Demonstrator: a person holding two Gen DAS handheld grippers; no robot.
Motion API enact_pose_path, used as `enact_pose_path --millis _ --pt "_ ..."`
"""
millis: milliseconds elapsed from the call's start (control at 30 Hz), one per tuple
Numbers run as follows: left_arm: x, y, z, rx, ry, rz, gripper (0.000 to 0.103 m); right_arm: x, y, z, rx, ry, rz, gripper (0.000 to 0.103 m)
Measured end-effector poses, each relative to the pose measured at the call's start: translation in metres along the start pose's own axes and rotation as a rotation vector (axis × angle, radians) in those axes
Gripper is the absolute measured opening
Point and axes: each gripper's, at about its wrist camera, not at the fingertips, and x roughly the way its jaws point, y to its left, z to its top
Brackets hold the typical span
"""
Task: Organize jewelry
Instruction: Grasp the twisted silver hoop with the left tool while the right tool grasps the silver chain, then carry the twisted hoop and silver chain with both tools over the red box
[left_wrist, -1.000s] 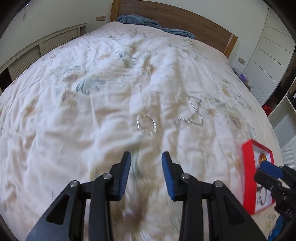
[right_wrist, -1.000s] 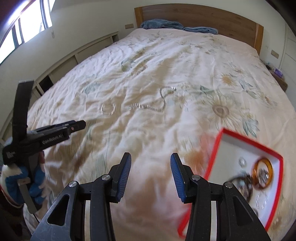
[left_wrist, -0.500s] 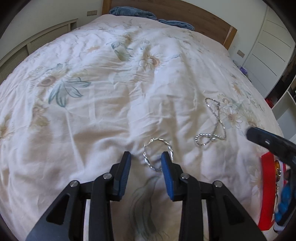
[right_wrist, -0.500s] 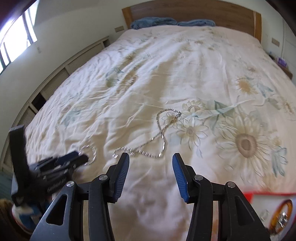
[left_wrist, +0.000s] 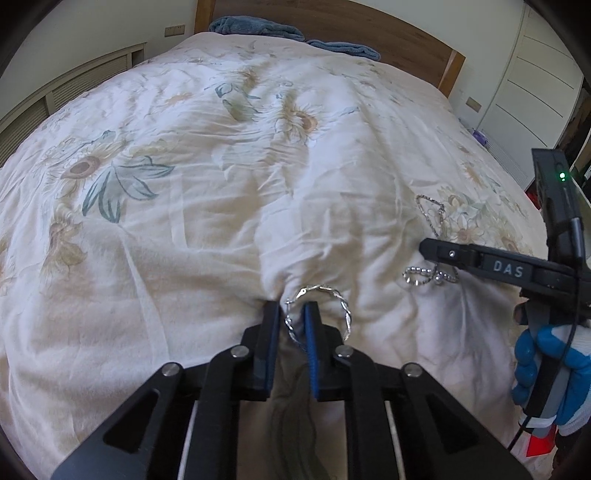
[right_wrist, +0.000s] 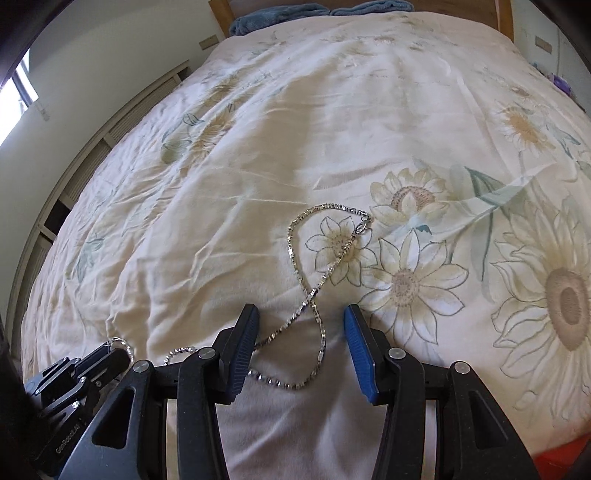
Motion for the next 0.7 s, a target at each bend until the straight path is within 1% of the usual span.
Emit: enact_pose_path --millis 33,100,167,300,367,700 --pt "0.0 0.0 0.0 -0.001 -0.002 -0.003 0.01 0.001 -0.001 -0.001 -0.003 0.0 -0.011 0.033" --pt "-0.002 0.0 0.0 -0.001 -0.008 -0.006 0.009 -0.002 -0.006 -0.003 0.004 0.001 -0.01 0.012" --pt "-0.006 0.0 0.0 -0.005 -0.016 -0.013 0.007 -0.007 -0.01 -0.007 -0.001 0.004 -0.004 0.005" --pt "-0.017 -0.001 0.0 -0.013 -0.03 -0.024 0.005 -0.026 -0.007 -0.021 -0.036 -0.006 0.004 0.004" --pt "-0.023 -0.002 0.0 -0.015 -0.034 -0.024 0.004 -0.041 -0.003 -0.031 -0.049 -0.016 0.022 0.004" --pt "-0.065 -0.022 -0.013 0.014 -0.05 -0.015 0.003 -0.111 0.013 -0.071 -0.088 -0.068 0.082 0.004"
